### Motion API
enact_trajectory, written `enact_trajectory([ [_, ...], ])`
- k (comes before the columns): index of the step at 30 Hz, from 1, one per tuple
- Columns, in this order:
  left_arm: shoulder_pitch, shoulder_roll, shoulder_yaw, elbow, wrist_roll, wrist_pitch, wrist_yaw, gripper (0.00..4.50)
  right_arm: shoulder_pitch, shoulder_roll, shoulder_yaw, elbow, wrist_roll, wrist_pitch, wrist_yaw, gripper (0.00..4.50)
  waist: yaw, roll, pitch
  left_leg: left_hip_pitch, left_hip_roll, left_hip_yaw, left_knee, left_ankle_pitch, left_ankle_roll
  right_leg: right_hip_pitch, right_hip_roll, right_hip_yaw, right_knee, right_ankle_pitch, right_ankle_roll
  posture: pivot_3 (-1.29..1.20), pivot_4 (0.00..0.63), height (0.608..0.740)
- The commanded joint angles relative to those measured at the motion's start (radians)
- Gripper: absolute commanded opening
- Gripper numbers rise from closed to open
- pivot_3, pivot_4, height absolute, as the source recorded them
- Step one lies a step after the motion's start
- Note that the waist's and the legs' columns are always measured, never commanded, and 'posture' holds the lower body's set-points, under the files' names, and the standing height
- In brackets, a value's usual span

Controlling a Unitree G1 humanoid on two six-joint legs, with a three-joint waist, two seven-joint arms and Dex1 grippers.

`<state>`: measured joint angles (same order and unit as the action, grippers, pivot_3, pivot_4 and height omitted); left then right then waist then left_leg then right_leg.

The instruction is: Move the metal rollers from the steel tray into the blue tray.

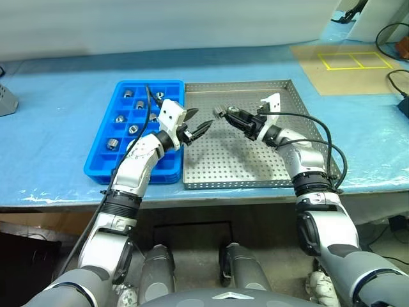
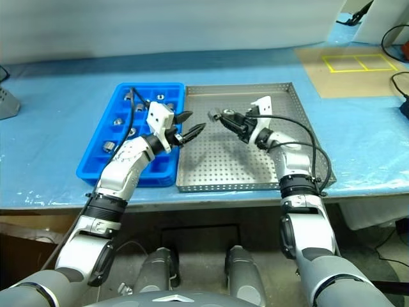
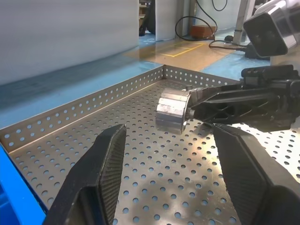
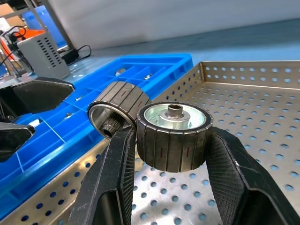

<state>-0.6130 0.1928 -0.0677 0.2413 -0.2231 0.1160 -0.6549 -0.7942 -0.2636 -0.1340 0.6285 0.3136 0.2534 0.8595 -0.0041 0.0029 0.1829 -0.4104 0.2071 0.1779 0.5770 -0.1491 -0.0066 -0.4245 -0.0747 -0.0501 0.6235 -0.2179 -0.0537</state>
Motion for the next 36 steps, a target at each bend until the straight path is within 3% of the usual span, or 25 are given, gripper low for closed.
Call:
enact_trajectory([
  [1, -0.033, -0.008, 0.006, 0.001, 0.001, -0.049, -0.006, 3.08, -0.014, 0.011, 0.002, -0.101, 0.028, 0.015, -0.012, 1.85, 0.0, 0.0, 0.0, 0.0, 0.0, 0.0, 0.0, 0.0, 0.0, 0.0, 0.0, 0.0, 0.0, 0.0, 0.0, -0.26, 0.15, 0.74],
  [11, -0.073, -0.035, 0.003, 0.076, -0.001, -0.103, -0.034, 3.08, 0.076, 0.028, 0.059, -0.351, 0.067, 0.153, -0.012, 1.85, -0.001, 0.0, 0.0, 0.0, 0.0, 0.0, 0.0, 0.0, 0.0, 0.0, 0.0, 0.0, 0.0, 0.0, 0.0, -0.29, 0.15, 0.74],
  [19, -0.081, -0.046, 0.01, 0.099, -0.007, -0.113, -0.046, 3.08, 0.089, 0.032, 0.076, -0.418, 0.074, 0.198, -0.033, 1.85, -0.004, 0.0, 0.0, 0.0, 0.0, 0.0, 0.0, 0.0, -0.001, 0.0, 0.0, 0.0, 0.0, 0.0, 0.0, -0.3, 0.15, 0.74],
  [22, -0.076, -0.049, 0.015, 0.099, -0.015, -0.107, -0.051, 2.51, 0.091, 0.019, 0.072, -0.387, 0.072, 0.177, -0.01, 1.85, -0.004, 0.0, 0.0, 0.0, 0.0, 0.0, -0.001, 0.0, -0.001, 0.0, 0.0, 0.0, 0.0, 0.0, 0.0, -0.3, 0.15, 0.74],
  [26, -0.069, -0.056, 0.026, 0.088, -0.036, -0.095, -0.062, 1.29, 0.088, 0.014, 0.072, -0.374, 0.072, 0.169, -0.003, 1.85, -0.005, 0.0, 0.0, 0.0, 0.0, 0.0, -0.001, 0.0, -0.001, 0.0, 0.0, 0.0, 0.0, 0.0, 0.0, -0.29, 0.15, 0.74],
  [36, -0.061, -0.062, 0.04, 0.063, -0.066, -0.052, -0.05, 1.29, 0.078, 0.014, 0.066, -0.354, 0.062, 0.153, -0.016, 1.85, -0.005, 0.0, 0.0, 0.0, 0.0, 0.0, 0.0, 0.0, -0.001, 0.0, 0.0, 0.0, 0.0, 0.0, 0.0, -0.28, 0.15, 0.74],
])
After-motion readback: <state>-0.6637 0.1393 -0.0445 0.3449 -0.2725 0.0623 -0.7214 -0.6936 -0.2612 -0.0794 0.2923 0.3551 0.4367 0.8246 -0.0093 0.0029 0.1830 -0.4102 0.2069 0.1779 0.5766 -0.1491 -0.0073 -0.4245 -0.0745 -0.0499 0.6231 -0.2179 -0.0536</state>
